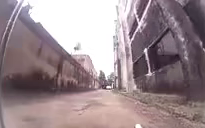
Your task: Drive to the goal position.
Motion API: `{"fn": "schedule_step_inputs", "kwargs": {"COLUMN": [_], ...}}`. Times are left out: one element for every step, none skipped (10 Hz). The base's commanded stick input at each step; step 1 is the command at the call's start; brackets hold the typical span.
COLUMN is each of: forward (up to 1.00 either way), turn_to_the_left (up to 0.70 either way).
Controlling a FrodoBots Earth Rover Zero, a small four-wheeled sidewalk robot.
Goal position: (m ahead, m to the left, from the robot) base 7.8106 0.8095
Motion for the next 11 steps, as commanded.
{"fn": "schedule_step_inputs", "kwargs": {"forward": [0.78,0.78,0.78,0.78,0.78,0.78,0.78,0.78,0.78,0.78,0.78], "turn_to_the_left": [0.03,0.03,0.03,0.03,0.03,0.03,0.03,0.03,0.03,0.03,0.03]}}
